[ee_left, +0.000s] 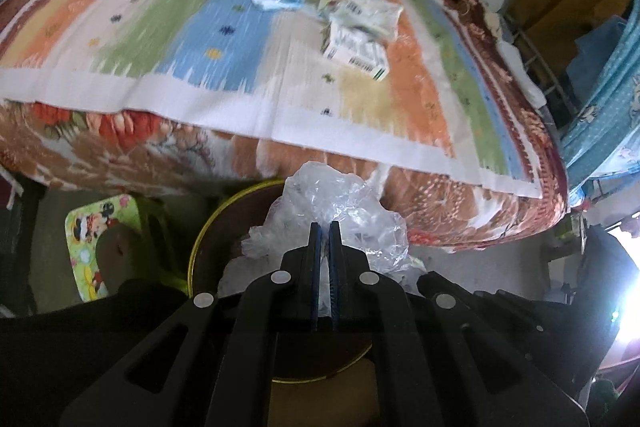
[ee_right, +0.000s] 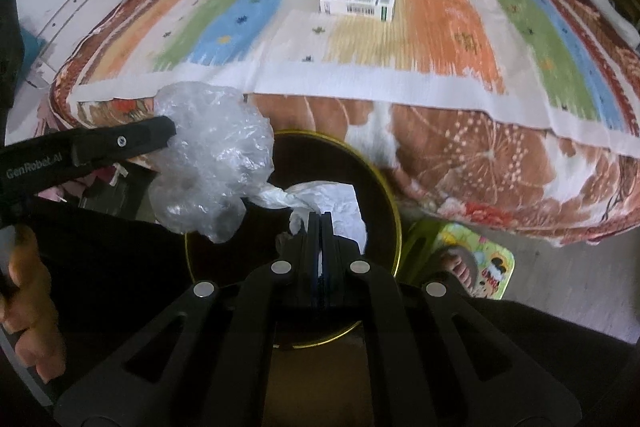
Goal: Collect trash
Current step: 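Carry bag and tissue over the bin and open both tools, then move both open tools from the bin toward the blue mask and white medicine box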
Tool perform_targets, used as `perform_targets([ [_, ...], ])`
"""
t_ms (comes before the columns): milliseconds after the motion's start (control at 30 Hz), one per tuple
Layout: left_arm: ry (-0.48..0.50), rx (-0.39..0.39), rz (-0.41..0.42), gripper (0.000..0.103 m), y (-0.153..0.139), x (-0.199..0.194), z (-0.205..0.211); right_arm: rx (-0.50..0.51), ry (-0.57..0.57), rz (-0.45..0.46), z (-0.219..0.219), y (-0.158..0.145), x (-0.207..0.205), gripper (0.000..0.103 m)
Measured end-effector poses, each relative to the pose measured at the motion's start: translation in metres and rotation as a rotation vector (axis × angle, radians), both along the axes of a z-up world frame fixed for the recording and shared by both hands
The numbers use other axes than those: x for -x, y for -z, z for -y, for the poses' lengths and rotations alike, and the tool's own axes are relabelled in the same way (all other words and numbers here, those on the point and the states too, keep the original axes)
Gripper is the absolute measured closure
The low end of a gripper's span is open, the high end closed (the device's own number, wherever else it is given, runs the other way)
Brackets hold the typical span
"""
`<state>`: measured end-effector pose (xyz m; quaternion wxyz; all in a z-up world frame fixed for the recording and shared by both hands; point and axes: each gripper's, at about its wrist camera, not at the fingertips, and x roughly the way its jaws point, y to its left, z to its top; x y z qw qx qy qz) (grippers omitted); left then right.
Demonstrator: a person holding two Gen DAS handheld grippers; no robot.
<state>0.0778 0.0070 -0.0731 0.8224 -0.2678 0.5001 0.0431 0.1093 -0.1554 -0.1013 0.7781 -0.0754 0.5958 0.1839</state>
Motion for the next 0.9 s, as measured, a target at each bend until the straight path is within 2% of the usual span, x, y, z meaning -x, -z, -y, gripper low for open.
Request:
perform_targets([
  [33,-0.005,0.005,-0.009,0.096,0.003,-0.001,0.0,-0.003,0.006,-0.011,0.0,0.002,0.0,0.102],
  [67,-0.011,0.026,-0.02,0.08,0.007,-0.003,-0.002,-0.005,0.012,-0.021,0.0,0.005,0.001,0.096],
  [100,-0.014,0.04,-0.024,0.061,0.009,-0.005,-0.003,-0.004,0.019,-0.03,0.001,0.007,0.0,0.079],
  [133,-0.019,0.045,-0.025,0.056,0.01,-0.006,-0.004,-0.009,0.027,-0.034,0.002,0.008,0.0,0.071],
  [367,-0.048,-0.018,-0.033,0.047,0.008,-0.014,-0.008,-0.046,0.034,-0.03,0.002,0.001,-0.005,0.06],
  [467,-0.042,-0.019,-0.058,0.046,0.012,-0.016,-0.008,-0.049,0.021,-0.002,-0.002,-0.005,-0.005,0.054],
  [667,-0.073,-0.035,-0.034,0.037,0.0,-0.024,-0.025,-0.069,0.002,0.031,-0.003,-0.017,-0.014,0.046],
  [767,-0.099,-0.047,-0.026,0.029,-0.005,-0.031,-0.035,-0.059,-0.011,0.068,-0.006,-0.025,-0.021,0.035],
  [900,-0.135,-0.038,-0.018,0.028,-0.013,-0.047,-0.05,-0.08,-0.014,0.081,-0.008,-0.033,-0.029,0.026],
])
